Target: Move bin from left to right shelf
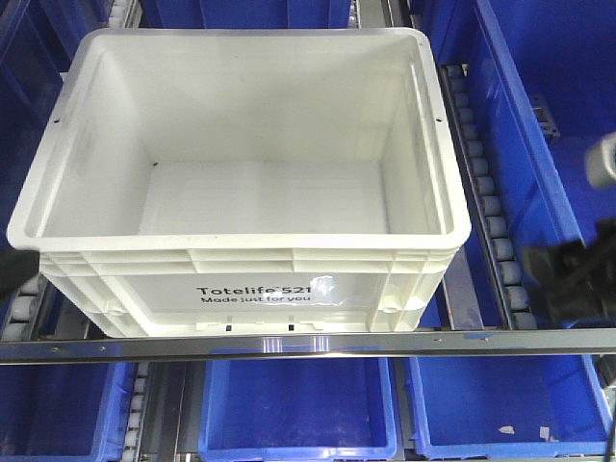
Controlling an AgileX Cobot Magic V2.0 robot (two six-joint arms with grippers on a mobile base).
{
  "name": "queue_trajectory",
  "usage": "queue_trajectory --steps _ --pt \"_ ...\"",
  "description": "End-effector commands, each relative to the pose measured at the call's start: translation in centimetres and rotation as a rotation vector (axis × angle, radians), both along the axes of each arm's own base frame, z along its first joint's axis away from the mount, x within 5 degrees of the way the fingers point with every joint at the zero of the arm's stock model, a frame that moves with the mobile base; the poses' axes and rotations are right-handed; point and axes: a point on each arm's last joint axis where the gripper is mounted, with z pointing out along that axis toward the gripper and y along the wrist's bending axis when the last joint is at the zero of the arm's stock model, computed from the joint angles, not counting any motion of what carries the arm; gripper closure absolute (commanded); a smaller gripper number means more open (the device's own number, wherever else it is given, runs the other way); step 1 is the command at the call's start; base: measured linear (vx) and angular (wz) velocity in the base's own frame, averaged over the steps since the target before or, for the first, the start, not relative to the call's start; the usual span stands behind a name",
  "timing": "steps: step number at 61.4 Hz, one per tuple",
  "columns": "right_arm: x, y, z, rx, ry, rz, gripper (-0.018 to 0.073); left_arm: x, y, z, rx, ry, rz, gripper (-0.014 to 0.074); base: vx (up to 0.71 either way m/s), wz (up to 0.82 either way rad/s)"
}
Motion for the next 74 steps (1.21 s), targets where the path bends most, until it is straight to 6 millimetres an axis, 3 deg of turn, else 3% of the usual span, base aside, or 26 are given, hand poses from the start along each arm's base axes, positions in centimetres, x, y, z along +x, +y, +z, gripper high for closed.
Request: queue_trajectory --steps 1,15,19,38,47,62,74 --pt "-1.3 -0.8 0.2 0.016 -0.089 0.014 0.0047 -1.1 0.0 0.3 -0.032 -0.056 -0.006 0.0074 0.0 0.0" --pt "-4.9 -2.6 -1.8 0.046 -0.141 0.029 0.0047 -4.1 0.7 -1.0 0.014 -0.079 -0.004 0.0075 0.0 0.0" --pt "-5.9 -3.0 -2.3 0.048 -0.169 0.057 0.0047 -4.6 1.4 -0.9 0.023 -0.102 0.07 0.0075 0.0 0.0" --pt "-6.7 -2.6 -2.4 0.088 -0.158 0.126 0.0085 -4.6 2.2 -1.0 0.047 -0.104 0.163 0.009 0.0 0.0" --pt "-6.8 -2.4 -2.4 0.112 -0.144 0.144 0.0221 -4.6 2.2 -1.0 0.047 -0.104 0.164 0.0188 0.0 0.0" --pt "-6.8 -2.4 -2.5 0.116 -0.135 0.141 0.0568 -4.6 2.2 -1.0 0.047 -0.103 0.164 0.0454 0.0 0.0" --pt "-6.9 -2.4 -2.6 0.109 -0.126 0.137 0.0568 -4.8 2.2 -1.2 0.051 -0.068 0.165 0.0607 0.0 0.0"
